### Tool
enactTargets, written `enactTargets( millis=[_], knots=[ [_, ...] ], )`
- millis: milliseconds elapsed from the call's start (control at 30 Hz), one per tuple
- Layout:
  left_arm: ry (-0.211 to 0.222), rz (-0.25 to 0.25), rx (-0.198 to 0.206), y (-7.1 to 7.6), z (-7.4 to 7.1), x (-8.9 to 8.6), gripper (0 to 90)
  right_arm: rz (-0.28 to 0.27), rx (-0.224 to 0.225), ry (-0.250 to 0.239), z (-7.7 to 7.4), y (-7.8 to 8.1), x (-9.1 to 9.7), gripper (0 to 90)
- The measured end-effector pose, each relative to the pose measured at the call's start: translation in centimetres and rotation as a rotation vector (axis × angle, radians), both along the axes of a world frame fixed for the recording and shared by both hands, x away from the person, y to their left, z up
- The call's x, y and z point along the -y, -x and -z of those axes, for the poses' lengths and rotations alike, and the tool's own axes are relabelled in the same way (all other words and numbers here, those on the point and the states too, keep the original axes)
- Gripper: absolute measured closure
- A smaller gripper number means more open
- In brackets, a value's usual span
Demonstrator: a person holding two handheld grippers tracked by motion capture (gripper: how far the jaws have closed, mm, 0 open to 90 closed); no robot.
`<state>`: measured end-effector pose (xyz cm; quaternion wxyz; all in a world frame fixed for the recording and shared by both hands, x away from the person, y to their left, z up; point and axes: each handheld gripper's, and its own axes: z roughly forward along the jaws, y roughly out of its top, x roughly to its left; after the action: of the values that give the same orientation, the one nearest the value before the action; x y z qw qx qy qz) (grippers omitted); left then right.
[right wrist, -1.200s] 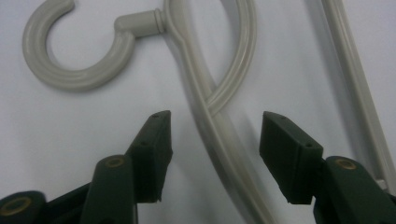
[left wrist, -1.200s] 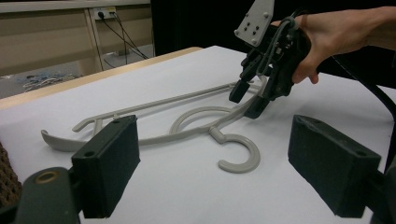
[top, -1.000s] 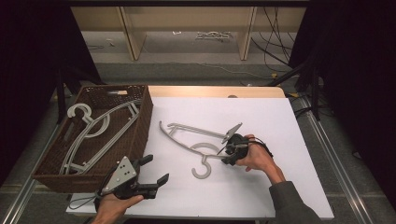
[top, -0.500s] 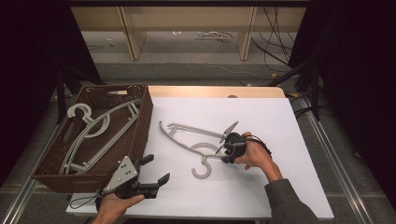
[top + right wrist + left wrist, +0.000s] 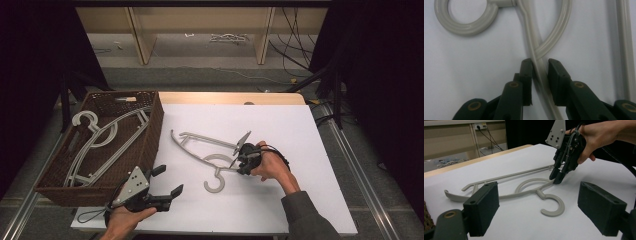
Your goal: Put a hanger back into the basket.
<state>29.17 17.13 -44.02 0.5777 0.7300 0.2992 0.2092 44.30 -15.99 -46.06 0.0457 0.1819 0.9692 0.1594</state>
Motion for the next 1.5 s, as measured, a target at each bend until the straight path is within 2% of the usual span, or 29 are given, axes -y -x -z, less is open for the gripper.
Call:
enactTargets(
  millis=[67,233,367,467,567,733,767,833,1000,1100,1133,1267,1367,1500],
  knots=[
    [0.0,-0.002,-0.002,0.0,0.0,0.0,17.1,-0.018,-0.001,0.008,0.0,0.0,-0.1,75.5],
    [-0.005,-0.005,-0.007,-0.1,0.0,0.1,17.1,-0.011,-0.019,0.019,-0.1,-0.2,-0.3,75.4],
    [-0.005,-0.001,-0.008,-0.2,0.0,0.1,17.2,-0.022,-0.011,0.027,-0.1,-0.2,-0.4,75.7],
    [0.01,0.004,-0.009,-0.3,0.0,0.2,17.2,-0.025,-0.008,0.028,-0.1,-0.2,-0.4,76.0],
    [0.0,0.007,-0.011,-0.3,-0.1,0.3,17.2,-0.037,-0.006,0.033,-0.1,-0.2,-0.5,76.6],
    [-0.004,0.008,-0.014,-0.2,-0.1,0.6,17.4,-0.098,0.019,0.037,-0.1,0.0,-0.5,79.1],
    [-0.015,0.018,-0.001,-0.3,-0.1,0.6,17.4,-0.114,0.019,0.032,-0.1,0.0,-0.5,79.9],
    [-0.008,0.019,-0.002,-0.3,-0.1,0.7,17.6,-0.138,0.026,0.028,-0.1,0.1,-0.4,81.8],
    [-0.017,0.012,-0.006,-0.5,-0.1,0.9,17.9,-0.18,0.041,0.02,-0.2,0.2,-0.1,82.0],
    [-0.059,0.01,0.018,-0.6,-0.3,1.2,18.3,-0.178,0.056,0.024,-0.4,0.3,0.2,82.0],
    [-0.069,0.017,0.043,-0.7,-0.4,1.3,18.9,-0.179,0.057,0.017,-0.6,0.3,0.4,82.1],
    [-0.13,0.031,0.075,-1.0,-0.7,2.2,21.9,-0.182,0.072,0.003,-1.1,0.6,0.7,82.1],
    [-0.169,0.03,0.075,-1.5,-0.7,3.2,22.8,-0.18,0.081,0.001,-1.5,0.8,1.0,82.1],
    [-0.249,0.029,0.059,-2.9,-0.3,4.7,25.5,-0.181,0.091,-0.001,-1.8,1.0,1.1,82.1]
  ],
)
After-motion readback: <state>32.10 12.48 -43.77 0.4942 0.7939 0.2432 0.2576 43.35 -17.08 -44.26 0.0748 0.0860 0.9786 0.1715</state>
